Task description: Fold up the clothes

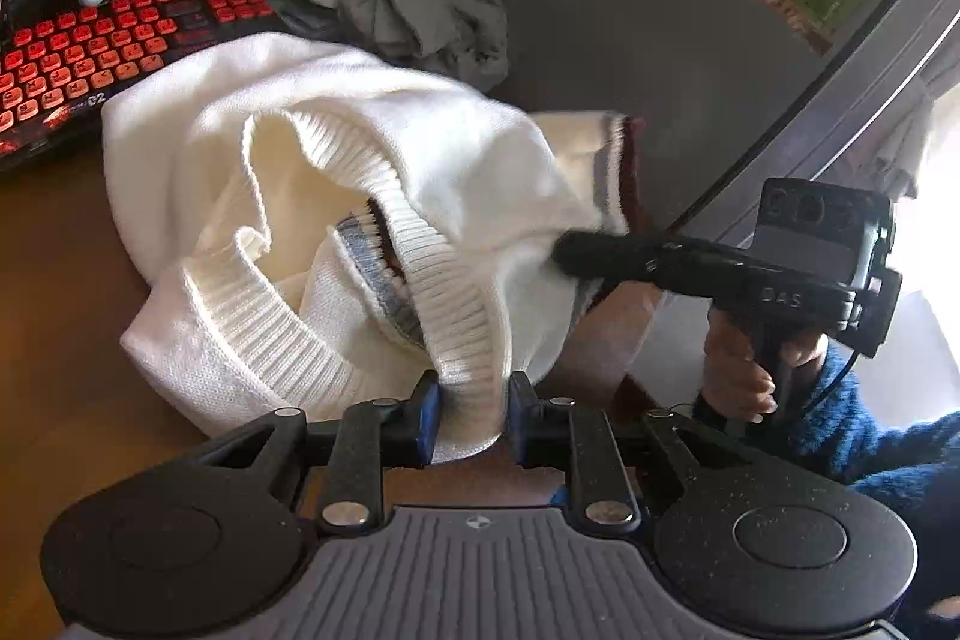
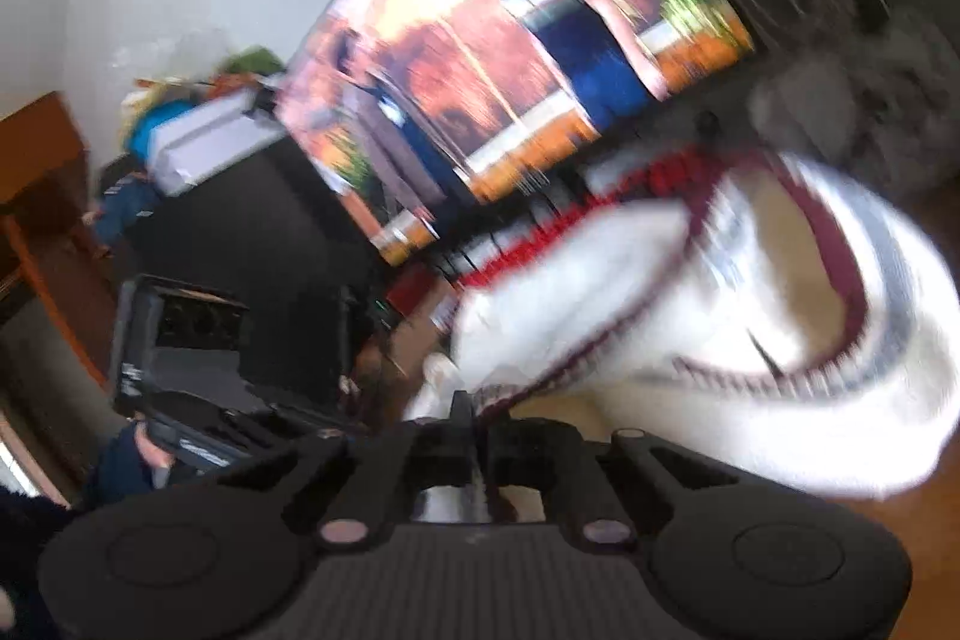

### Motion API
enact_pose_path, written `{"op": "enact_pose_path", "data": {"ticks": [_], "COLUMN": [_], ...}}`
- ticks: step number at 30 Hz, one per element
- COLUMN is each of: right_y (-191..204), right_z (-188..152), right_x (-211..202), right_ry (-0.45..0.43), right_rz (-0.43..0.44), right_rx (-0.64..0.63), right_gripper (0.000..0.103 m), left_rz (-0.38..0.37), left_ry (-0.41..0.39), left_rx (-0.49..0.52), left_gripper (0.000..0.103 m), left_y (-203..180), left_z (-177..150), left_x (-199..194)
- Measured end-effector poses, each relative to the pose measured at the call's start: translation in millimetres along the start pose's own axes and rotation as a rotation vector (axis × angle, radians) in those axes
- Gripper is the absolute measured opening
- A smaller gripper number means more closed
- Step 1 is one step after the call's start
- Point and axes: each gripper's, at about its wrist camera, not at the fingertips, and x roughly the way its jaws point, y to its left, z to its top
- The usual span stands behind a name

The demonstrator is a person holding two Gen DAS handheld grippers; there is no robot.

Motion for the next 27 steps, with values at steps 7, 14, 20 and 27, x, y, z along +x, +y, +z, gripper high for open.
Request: {"op": "enact_pose_path", "data": {"ticks": [7, 14, 20, 27], "right_y": [7, 5, 5, 5], "right_z": [13, 14, 13, 12], "right_x": [-18, -27, -29, -27], "right_ry": [-0.042, -0.036, -0.040, -0.033], "right_rz": [0.090, 0.112, 0.145, 0.145], "right_rx": [-0.063, -0.074, -0.077, -0.076], "right_gripper": [0.004, 0.004, 0.004, 0.004], "left_rz": [-0.251, -0.446, -0.568, -0.671], "left_ry": [-0.084, -0.076, 0.082, 0.074], "left_rx": [-0.089, -0.268, -0.432, -0.526], "left_gripper": [0.054, 0.061, 0.061, 0.032], "left_y": [17, 56, 79, 83], "left_z": [15, 31, 39, 37], "left_x": [-25, -20, 18, 36]}}
